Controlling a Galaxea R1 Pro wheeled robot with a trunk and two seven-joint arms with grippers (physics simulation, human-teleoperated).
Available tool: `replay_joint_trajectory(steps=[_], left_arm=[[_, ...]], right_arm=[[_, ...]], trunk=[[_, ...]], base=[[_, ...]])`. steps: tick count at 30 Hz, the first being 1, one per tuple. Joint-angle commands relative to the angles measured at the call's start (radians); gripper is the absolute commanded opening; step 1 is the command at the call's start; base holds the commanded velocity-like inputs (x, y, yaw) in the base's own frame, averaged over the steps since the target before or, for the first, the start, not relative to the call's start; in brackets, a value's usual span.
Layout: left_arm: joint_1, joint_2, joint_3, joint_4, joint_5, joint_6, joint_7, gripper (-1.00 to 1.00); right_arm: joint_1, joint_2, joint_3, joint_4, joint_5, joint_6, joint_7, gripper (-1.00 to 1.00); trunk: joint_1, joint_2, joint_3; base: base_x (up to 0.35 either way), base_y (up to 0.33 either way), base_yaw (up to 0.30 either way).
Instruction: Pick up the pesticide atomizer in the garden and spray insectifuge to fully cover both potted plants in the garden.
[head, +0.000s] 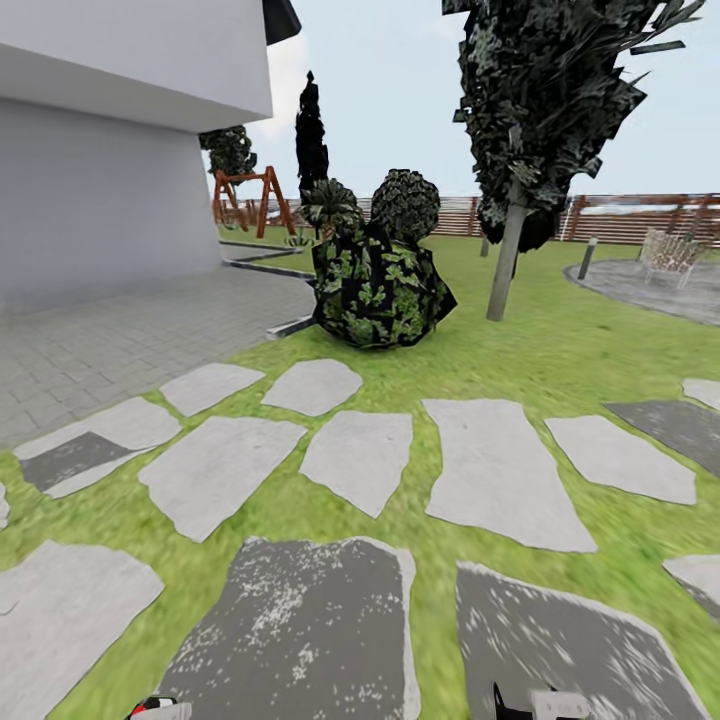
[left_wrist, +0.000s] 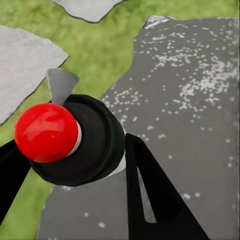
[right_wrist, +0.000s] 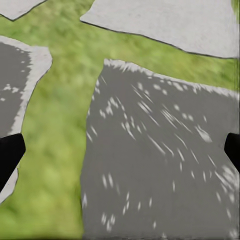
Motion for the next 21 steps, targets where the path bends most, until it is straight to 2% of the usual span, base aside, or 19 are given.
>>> replay_joint_trajectory(steps=[1,11,21], left_arm=[[0.0,0.0,0.003,0.0,-0.006,-0.003,0.006,-1.0],[0.0,0.001,0.05,0.0,-0.006,-0.001,0.007,-1.0],[0.0,0.0,0.048,-0.002,-0.008,-0.003,0.003,-1.0]], right_arm=[[-0.001,0.0,0.0,0.001,0.003,-0.002,-0.004,1.0],[-0.001,0.0,0.0,0.001,0.003,-0.002,-0.004,1.0],[-0.001,0.0,0.0,0.001,0.003,-0.002,-0.004,1.0]], trunk=[[0.0,0.0,-0.001],[0.0,0.0,-0.001],[0.0,0.0,-0.001]], base=[[0.0,0.0,-0.267],[0.0,0.0,-0.267],[0.0,0.0,-0.267]])
